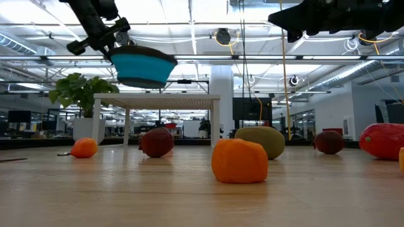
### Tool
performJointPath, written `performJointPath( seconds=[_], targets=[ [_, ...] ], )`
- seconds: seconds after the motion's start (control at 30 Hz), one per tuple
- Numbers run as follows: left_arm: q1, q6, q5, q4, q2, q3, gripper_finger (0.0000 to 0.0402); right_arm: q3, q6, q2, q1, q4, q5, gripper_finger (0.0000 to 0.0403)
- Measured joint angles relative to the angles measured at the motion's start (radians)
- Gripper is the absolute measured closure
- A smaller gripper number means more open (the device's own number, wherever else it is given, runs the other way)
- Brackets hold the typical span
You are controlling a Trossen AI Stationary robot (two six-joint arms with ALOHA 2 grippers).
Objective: Pick & Place Fruit
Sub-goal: Put the blue strainer bowl on the shelf
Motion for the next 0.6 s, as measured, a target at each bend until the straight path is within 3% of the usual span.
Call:
performJointPath(
  seconds=[0.43,0.6],
  targets=[
    [0.0,0.086,-0.025,0.011,0.042,0.0,0.0397,0.0,0.0,0.0,0.0,0.0,0.0,0.0403],
    [0.001,0.092,0.017,0.044,0.085,-0.001,0.0397,0.0,0.0,0.0,0.0,0.0,0.0,0.0403]
  ],
)
